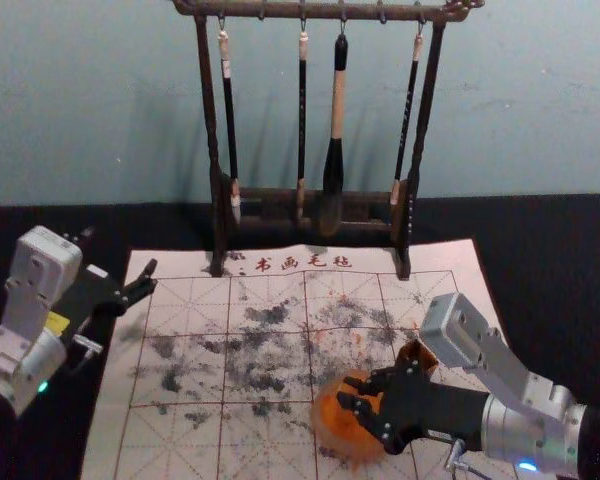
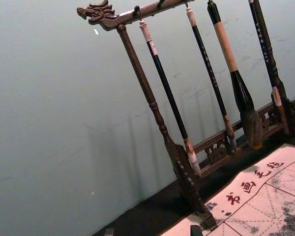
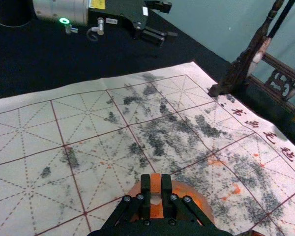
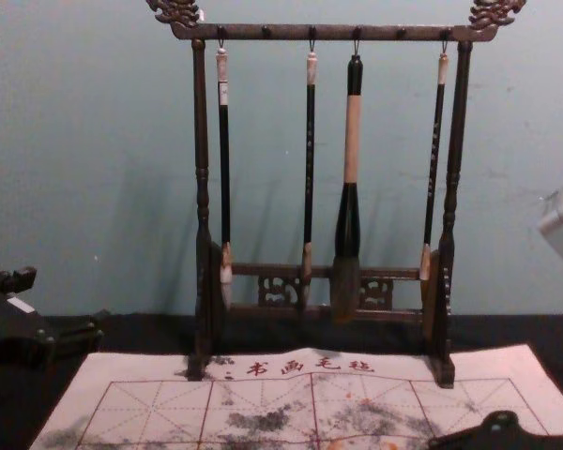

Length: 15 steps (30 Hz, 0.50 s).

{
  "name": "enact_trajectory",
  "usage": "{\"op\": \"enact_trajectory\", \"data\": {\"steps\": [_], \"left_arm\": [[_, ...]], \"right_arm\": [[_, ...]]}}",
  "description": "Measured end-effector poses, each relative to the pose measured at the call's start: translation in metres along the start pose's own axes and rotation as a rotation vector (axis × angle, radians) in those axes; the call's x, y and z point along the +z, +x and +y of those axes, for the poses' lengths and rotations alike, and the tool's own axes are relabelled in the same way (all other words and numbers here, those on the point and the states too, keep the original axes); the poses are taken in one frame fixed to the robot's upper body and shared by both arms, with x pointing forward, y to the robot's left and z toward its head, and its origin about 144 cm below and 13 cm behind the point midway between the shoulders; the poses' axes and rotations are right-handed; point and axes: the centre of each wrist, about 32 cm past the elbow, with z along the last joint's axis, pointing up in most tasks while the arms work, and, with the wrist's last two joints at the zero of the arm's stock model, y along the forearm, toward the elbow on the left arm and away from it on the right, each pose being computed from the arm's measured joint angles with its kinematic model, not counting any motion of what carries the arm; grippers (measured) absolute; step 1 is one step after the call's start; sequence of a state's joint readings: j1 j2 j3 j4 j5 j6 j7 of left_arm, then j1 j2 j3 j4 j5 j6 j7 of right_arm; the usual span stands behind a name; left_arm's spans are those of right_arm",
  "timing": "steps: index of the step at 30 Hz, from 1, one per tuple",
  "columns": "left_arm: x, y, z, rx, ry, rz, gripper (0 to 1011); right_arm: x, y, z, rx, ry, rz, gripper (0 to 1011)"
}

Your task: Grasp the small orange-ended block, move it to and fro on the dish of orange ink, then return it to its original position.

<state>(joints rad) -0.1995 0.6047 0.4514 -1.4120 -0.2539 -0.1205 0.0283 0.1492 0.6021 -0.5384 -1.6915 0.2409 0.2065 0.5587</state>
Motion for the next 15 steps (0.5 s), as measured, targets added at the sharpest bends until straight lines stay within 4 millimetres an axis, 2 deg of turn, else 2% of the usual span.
{"op": "enact_trajectory", "data": {"steps": [15], "left_arm": [[0.0000,0.0000,0.0000,0.000,0.000,0.000,1001]], "right_arm": [[-0.0005,0.0103,0.0003,-0.048,-0.019,0.016,82]]}}
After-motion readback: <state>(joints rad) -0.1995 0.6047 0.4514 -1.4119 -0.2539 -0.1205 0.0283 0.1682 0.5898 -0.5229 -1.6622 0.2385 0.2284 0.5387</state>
